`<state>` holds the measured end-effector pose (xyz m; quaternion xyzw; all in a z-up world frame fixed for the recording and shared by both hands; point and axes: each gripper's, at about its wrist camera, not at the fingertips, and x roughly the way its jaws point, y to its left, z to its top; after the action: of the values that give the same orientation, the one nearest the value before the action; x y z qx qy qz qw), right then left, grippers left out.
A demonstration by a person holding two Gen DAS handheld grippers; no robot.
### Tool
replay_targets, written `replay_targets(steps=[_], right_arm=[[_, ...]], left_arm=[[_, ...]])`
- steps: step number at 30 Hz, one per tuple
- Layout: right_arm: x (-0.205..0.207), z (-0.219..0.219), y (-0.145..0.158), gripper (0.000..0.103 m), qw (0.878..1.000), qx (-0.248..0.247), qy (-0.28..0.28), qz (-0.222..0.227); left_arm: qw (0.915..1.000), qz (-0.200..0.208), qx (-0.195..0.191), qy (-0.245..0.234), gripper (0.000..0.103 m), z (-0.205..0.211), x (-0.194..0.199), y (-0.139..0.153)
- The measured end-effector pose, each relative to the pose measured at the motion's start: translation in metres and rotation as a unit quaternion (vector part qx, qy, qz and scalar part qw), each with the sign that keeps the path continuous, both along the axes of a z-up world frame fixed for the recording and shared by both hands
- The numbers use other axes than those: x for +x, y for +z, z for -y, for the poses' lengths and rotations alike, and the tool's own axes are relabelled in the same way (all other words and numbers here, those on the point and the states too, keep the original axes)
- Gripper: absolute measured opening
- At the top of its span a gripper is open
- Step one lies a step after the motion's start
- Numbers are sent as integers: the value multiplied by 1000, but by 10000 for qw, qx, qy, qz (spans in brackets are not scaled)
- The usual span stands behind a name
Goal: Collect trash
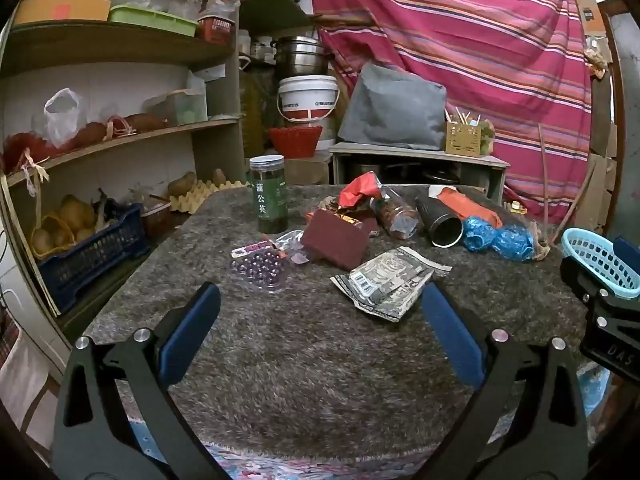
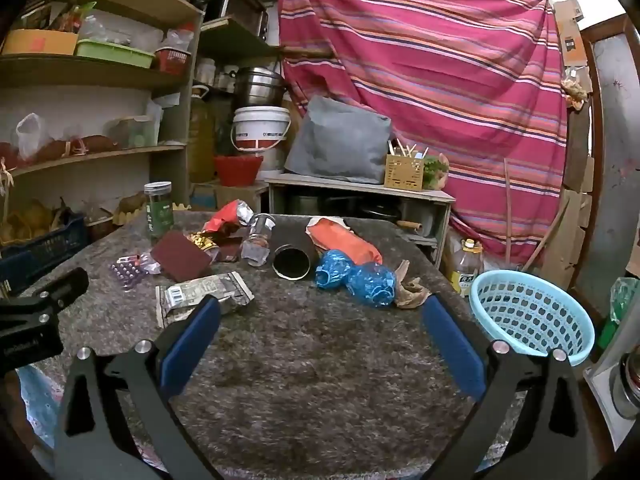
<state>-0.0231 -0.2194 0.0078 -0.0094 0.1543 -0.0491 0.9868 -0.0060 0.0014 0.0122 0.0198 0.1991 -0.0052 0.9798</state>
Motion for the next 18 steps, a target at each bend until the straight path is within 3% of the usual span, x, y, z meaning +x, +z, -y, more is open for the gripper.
replay_targets(steps=[18], right_arm=[[6, -4, -7, 99, 10000, 31, 7, -70]], left_arm=[[10000, -66, 14, 39, 98, -4, 2, -5]])
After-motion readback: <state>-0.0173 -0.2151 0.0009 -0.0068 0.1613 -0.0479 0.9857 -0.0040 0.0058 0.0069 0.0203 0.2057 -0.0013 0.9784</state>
